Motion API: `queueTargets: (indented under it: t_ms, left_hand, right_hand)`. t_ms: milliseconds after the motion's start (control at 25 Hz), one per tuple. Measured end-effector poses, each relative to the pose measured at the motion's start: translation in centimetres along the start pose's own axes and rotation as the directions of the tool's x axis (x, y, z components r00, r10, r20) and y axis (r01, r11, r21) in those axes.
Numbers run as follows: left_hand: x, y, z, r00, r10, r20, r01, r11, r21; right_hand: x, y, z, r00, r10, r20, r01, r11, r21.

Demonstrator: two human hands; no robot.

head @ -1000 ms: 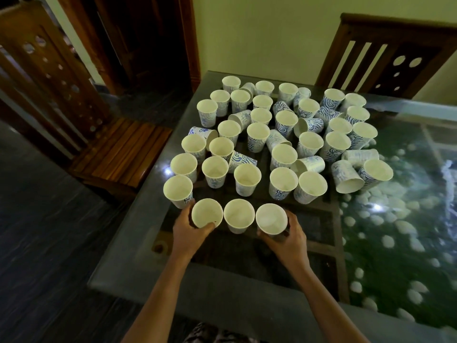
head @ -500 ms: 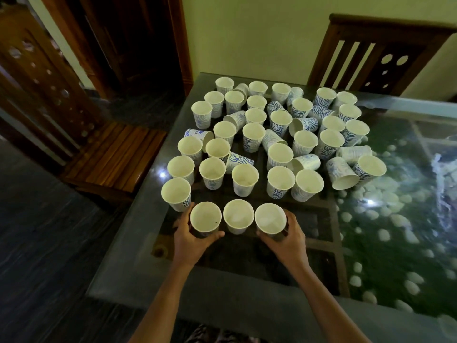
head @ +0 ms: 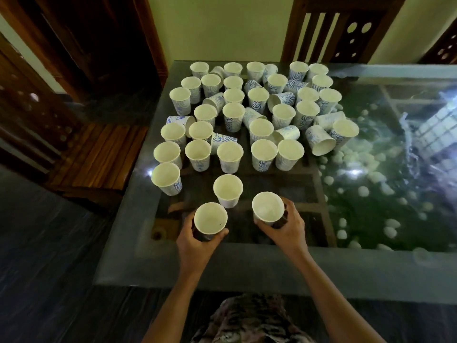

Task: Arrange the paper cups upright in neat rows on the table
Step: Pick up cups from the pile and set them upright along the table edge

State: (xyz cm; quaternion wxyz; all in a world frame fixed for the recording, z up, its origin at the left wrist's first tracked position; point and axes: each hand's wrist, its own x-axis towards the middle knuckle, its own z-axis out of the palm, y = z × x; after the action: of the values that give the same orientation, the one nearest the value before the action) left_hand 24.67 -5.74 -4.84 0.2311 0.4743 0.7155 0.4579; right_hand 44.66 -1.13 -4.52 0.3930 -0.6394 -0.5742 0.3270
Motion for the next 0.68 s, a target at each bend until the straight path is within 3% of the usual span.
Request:
queueTargets:
  t_ms: [280,440,680]
  left_hand:
    - [-2.9,7.0,6.8,0.972,0.158,0.176,-0.142,0.985,-0.100]
    - [-5.7,12.8,13.9,0.936,0.273,0.224,-0.249,0.960,-0.130]
    - [-14.0,22.6,26.6,0.852,0.341,0.397,-0.247,0.931,-0.271]
  right_hand:
    - [-1.6,2.4,-8.7,0.983,-0.003,-0.181,0.004,1.000,0.008]
    - [-2.5,5.9,-17.4,0.962,0.021,-0.272,-0.010,0.999,0.040]
    - [-5.0,12.0,-33.0,0.899,0.066,-0.433,-0.053,0.998,0.042]
